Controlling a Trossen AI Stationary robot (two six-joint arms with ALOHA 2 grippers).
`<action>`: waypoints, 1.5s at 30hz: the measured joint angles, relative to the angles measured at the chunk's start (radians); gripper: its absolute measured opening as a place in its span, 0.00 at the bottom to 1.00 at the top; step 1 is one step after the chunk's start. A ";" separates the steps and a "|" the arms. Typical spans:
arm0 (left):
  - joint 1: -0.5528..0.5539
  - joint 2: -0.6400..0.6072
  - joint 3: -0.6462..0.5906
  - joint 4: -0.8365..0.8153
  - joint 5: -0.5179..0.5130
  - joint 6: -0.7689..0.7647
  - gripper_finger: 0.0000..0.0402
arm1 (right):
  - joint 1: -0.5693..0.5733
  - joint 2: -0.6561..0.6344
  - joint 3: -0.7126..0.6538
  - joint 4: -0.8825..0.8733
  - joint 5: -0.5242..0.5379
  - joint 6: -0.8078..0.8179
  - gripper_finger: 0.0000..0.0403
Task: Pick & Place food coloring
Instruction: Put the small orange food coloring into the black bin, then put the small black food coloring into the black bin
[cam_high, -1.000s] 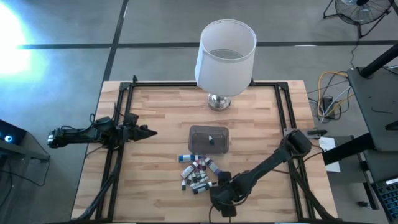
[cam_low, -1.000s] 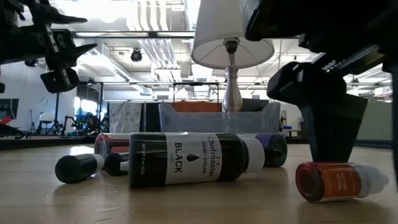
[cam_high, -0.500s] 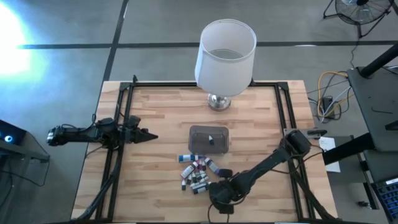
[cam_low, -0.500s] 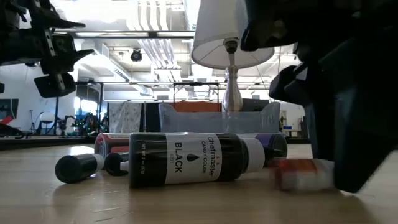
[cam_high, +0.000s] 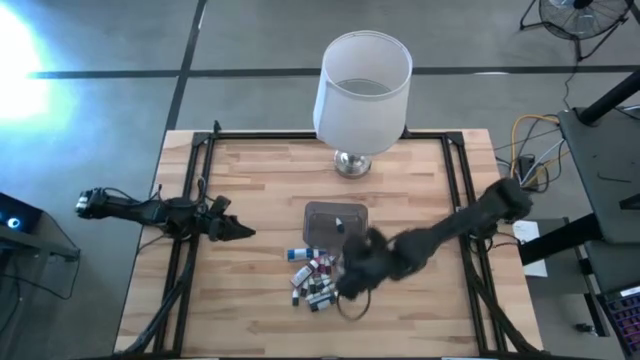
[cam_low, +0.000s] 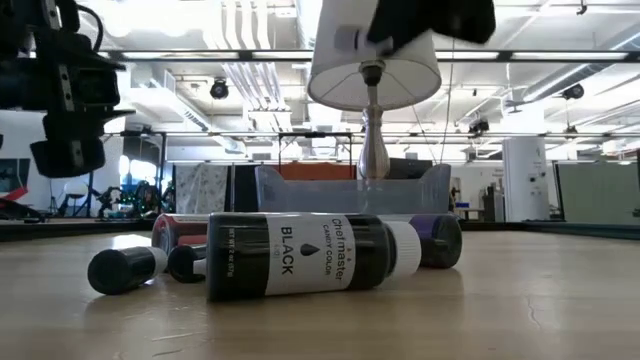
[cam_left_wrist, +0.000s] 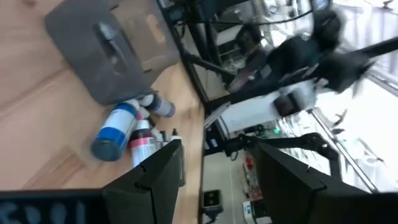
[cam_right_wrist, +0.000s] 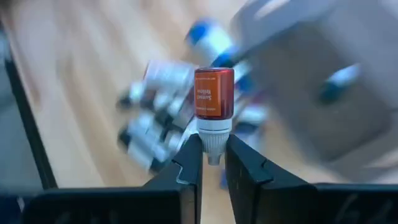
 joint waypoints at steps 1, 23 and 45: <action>-0.025 0.011 0.009 0.001 -0.033 -0.001 0.44 | -0.027 -0.019 -0.004 -0.011 -0.005 0.003 0.12; -0.220 1.002 0.620 -0.317 -0.206 -0.177 0.44 | -0.227 -0.141 -0.136 -0.272 -0.075 -0.297 0.79; -0.374 1.665 1.194 -0.506 -0.066 -0.643 0.44 | -0.226 -0.361 -0.527 -0.102 -0.085 -0.069 0.72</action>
